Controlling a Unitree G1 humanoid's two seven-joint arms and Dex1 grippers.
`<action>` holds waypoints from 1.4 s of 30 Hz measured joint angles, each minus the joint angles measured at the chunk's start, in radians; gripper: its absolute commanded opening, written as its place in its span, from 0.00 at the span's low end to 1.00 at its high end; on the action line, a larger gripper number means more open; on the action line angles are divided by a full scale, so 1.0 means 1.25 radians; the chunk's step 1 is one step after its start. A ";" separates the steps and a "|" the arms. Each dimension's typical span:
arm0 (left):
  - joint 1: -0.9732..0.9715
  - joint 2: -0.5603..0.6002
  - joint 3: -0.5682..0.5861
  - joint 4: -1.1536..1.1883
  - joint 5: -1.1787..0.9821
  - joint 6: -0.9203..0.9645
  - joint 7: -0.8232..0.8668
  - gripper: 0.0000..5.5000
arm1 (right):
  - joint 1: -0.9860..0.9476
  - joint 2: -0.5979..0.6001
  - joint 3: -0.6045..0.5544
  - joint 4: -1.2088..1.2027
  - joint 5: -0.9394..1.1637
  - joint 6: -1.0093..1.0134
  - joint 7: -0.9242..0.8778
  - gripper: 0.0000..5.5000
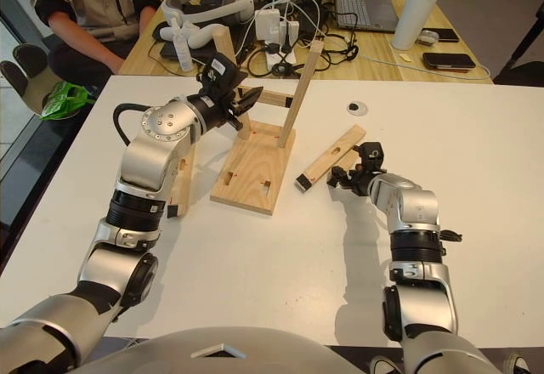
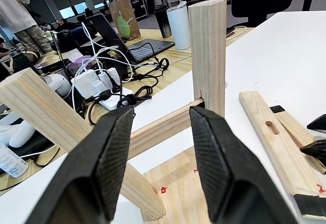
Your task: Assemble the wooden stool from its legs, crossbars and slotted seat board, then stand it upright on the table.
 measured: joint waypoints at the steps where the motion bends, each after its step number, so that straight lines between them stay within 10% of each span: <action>1: 0.010 0.000 0.001 -0.009 -0.003 0.013 0.001 0.37 | 0.001 -0.023 0.012 0.000 -0.007 0.003 0.016 0.66; 7: 0.132 -0.114 0.136 -0.212 -0.058 0.173 0.187 0.37 | 0.067 -0.096 0.012 -0.075 -0.015 0.032 0.037 0.66; 15: 0.349 -0.183 0.244 -0.559 -0.046 0.337 0.374 0.37 | 0.131 -0.006 -0.213 -0.145 0.043 0.094 -0.110 0.66; 30: 0.305 -0.194 0.249 -0.524 -0.088 0.349 0.421 0.37 | -0.082 -0.071 -0.058 0.217 -0.054 -0.070 -0.009 0.66; 42: 0.290 -0.201 0.255 -0.501 -0.108 0.349 0.448 0.37 | -0.125 -0.102 0.003 0.288 -0.084 -0.087 0.078 0.30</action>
